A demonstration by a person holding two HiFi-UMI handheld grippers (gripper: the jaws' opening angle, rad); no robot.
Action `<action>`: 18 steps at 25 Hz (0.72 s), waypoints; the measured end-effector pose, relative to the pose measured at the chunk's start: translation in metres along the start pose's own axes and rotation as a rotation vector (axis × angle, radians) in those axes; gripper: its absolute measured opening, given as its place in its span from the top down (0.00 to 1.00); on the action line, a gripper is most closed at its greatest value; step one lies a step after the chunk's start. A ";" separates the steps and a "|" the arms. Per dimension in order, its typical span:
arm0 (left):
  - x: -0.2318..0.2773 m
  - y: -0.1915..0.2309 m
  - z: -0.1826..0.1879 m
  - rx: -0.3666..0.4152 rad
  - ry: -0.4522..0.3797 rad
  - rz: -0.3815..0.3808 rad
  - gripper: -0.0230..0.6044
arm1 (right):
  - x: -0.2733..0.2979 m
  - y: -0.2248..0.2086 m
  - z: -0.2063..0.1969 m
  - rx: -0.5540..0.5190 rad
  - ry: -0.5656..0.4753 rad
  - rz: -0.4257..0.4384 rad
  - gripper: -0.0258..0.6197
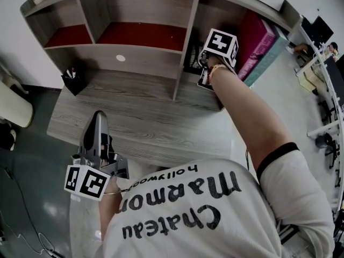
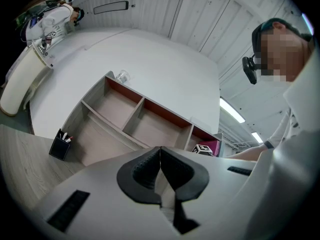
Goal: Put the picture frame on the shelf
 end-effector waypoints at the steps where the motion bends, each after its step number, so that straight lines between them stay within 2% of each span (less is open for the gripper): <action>1: 0.001 0.000 0.000 0.000 0.000 0.000 0.94 | 0.000 0.000 0.001 -0.004 -0.001 -0.004 0.85; 18: -0.002 -0.009 0.003 0.034 -0.013 0.006 0.94 | 0.006 0.007 0.005 -0.042 0.043 0.028 0.86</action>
Point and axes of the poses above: the fingertips, and each gripper's own axes: x forward along the fingers, y to its left, z out of its top, the point moved 10 cm from there along -x, backward along the fingers, and after that the axes turned 13 degrees about -z, right-handed, at the moved point
